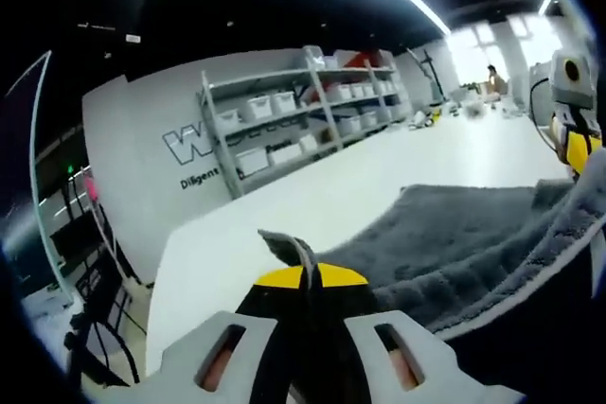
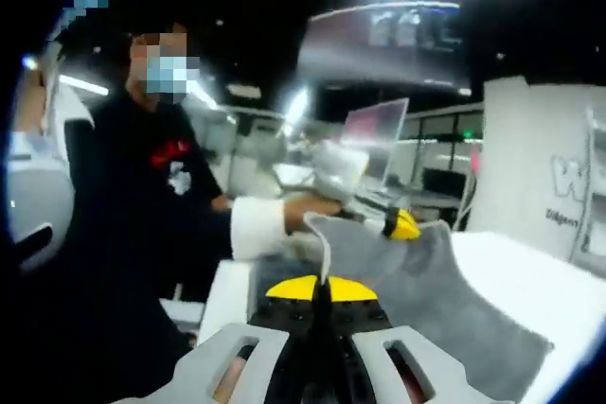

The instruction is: Open the folded towel by lifting each exposed corner and separating the folded layers until the towel lies flat within the target outline without major curled edges

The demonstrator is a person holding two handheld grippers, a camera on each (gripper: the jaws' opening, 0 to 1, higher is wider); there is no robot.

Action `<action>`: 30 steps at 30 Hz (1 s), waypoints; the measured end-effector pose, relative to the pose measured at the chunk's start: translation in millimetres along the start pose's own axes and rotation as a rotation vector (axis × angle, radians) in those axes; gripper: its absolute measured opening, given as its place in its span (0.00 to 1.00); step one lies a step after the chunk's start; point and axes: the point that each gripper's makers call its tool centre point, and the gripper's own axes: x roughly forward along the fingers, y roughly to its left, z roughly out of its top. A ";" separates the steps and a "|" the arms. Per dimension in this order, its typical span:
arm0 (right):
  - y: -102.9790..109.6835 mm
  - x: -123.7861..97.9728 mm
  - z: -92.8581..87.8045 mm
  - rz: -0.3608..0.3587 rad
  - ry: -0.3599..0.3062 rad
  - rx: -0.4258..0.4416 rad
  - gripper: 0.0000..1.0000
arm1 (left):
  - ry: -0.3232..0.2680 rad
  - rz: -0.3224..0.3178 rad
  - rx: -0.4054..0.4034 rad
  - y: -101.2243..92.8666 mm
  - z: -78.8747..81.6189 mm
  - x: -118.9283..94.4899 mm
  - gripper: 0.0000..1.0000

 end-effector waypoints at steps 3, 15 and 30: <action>-2.7 -7.0 7.7 -0.001 -0.035 0.047 0.00 | -0.004 -0.007 -0.005 -4.0 10.6 1.7 0.03; -15.3 -36.2 23.2 -0.058 -0.146 0.143 0.00 | 0.000 -0.028 0.056 -22.7 39.5 13.6 0.03; -29.4 -82.6 44.8 -0.119 -0.278 0.250 0.00 | -0.055 -0.079 0.104 -53.4 85.0 33.7 0.02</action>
